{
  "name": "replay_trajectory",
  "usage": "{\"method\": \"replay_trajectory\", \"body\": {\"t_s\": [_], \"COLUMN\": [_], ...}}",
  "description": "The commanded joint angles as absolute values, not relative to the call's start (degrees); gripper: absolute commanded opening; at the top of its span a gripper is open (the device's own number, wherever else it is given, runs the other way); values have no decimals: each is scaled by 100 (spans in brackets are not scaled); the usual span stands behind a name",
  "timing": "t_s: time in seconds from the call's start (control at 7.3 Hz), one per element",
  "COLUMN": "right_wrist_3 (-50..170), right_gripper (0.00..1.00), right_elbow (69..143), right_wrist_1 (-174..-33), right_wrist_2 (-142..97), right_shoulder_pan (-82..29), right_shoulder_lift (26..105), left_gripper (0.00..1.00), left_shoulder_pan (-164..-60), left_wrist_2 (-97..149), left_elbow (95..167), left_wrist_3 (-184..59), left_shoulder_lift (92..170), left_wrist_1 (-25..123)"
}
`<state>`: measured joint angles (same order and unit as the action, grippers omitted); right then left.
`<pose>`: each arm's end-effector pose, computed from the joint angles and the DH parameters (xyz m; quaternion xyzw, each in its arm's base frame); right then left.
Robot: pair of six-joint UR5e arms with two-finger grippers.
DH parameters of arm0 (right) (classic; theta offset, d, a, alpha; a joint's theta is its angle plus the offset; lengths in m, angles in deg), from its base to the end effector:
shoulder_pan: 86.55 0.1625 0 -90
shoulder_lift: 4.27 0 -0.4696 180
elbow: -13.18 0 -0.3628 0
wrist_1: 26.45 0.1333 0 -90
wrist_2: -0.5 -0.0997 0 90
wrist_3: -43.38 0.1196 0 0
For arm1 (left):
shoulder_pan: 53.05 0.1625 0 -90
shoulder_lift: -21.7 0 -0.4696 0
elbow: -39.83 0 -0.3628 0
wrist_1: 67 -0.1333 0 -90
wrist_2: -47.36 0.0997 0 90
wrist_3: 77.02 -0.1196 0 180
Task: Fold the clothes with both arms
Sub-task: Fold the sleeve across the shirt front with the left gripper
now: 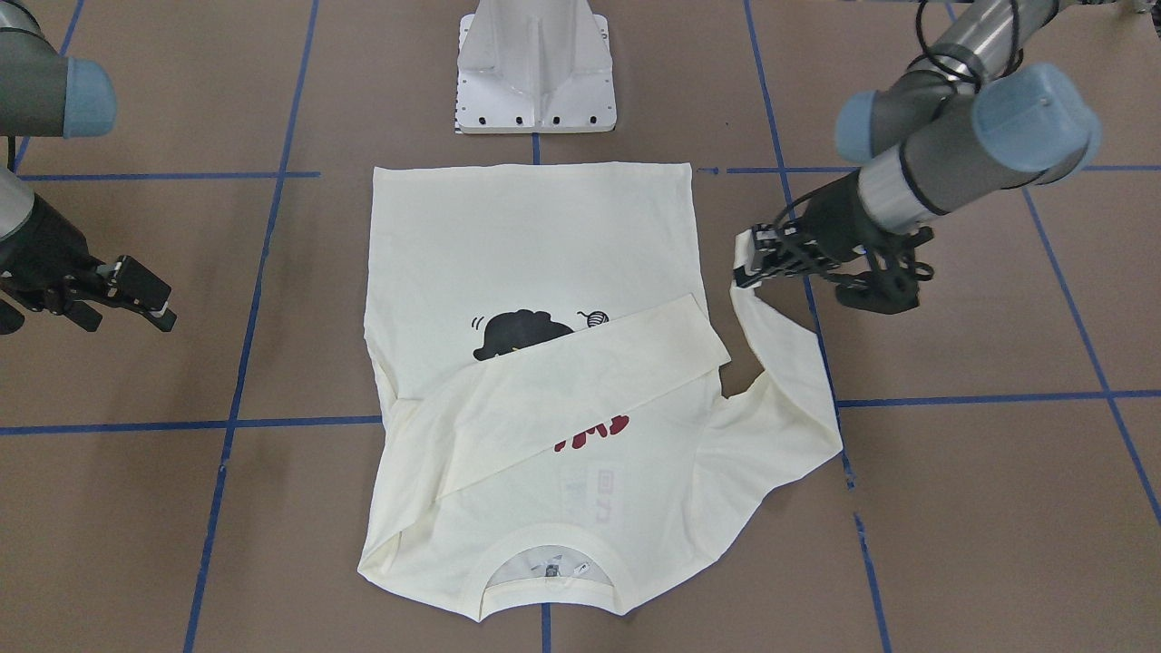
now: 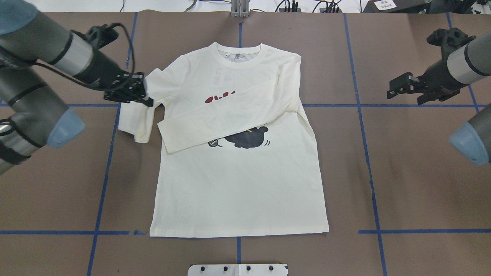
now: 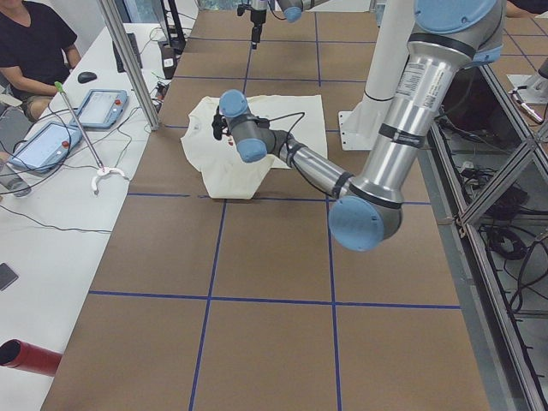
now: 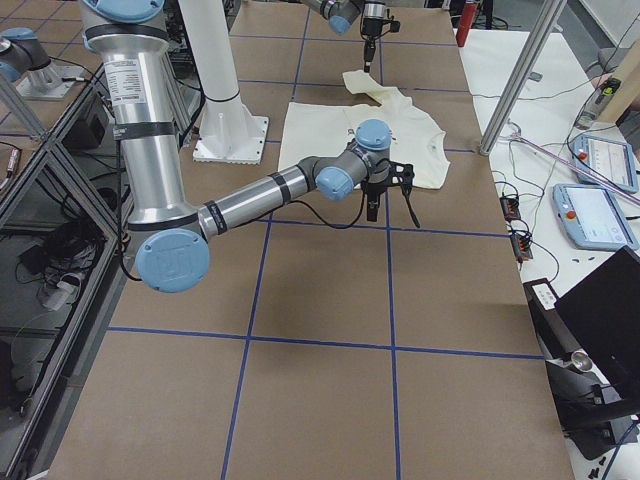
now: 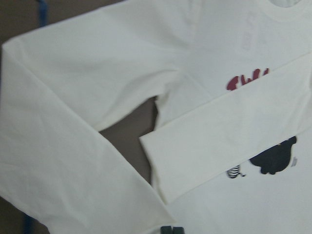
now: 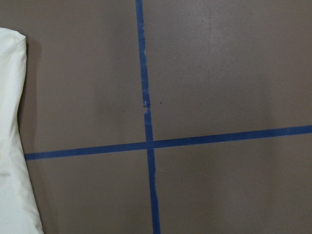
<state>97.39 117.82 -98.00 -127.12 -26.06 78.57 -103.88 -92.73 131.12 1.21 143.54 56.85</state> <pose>-0.2099 -0.4933 0.5016 0.0413 -0.4427 0.0802 0.8921 0.3854 -0.5388 0.3014 -0.0420 0.6106 -0.0324 0.7902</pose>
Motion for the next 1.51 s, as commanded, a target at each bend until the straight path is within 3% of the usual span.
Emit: {"method": "replay_trajectory", "body": {"t_s": [0.0, 0.27, 0.55, 0.69, 0.82, 0.96, 1.1, 1.23, 1.37], "right_wrist_3": [9490, 9182, 9172, 9163, 9163, 9242, 9260, 9365, 9905], "right_gripper": [100, 100, 100, 100, 100, 100, 100, 100, 100], "right_elbow": [11882, 11891, 11882, 11883, 11909, 11944, 11953, 12005, 12197], "right_wrist_1": [-9650, -9659, -9659, -9650, -9650, -9650, -9650, -9641, -9606], "right_wrist_2": [-12973, -13239, -13239, -13230, -13239, -13230, -13230, -13213, -13160], "right_shoulder_pan": [-2346, -2160, -2151, -2159, -2160, -2168, -2168, -2212, -2482], "right_shoulder_lift": [8281, 8467, 8511, 8555, 8564, 8547, 8529, 8494, 8494], "left_gripper": [0, 0, 0, 0, 15, 61, 71, 70, 68], "left_shoulder_pan": [-9781, -8335, -8056, -7908, -7828, -7827, -7853, -7975, -8055], "left_wrist_2": [-8470, -6508, -5961, -5534, -5260, -5249, -5231, -5275, -5284], "left_elbow": [12135, 11589, 9977, 9690, 9366, 9327, 9353, 9849, 10899], "left_wrist_3": [954, 1637, 1667, 1658, 1667, 1676, 1702, 1937, 1905], "left_shoulder_lift": [16016, 16783, 17581, 17743, 17831, 17876, 17832, 17649, 17082], "left_wrist_1": [5736, 6251, 7200, 7378, 7719, 7783, 7767, 7575, 6816]}}
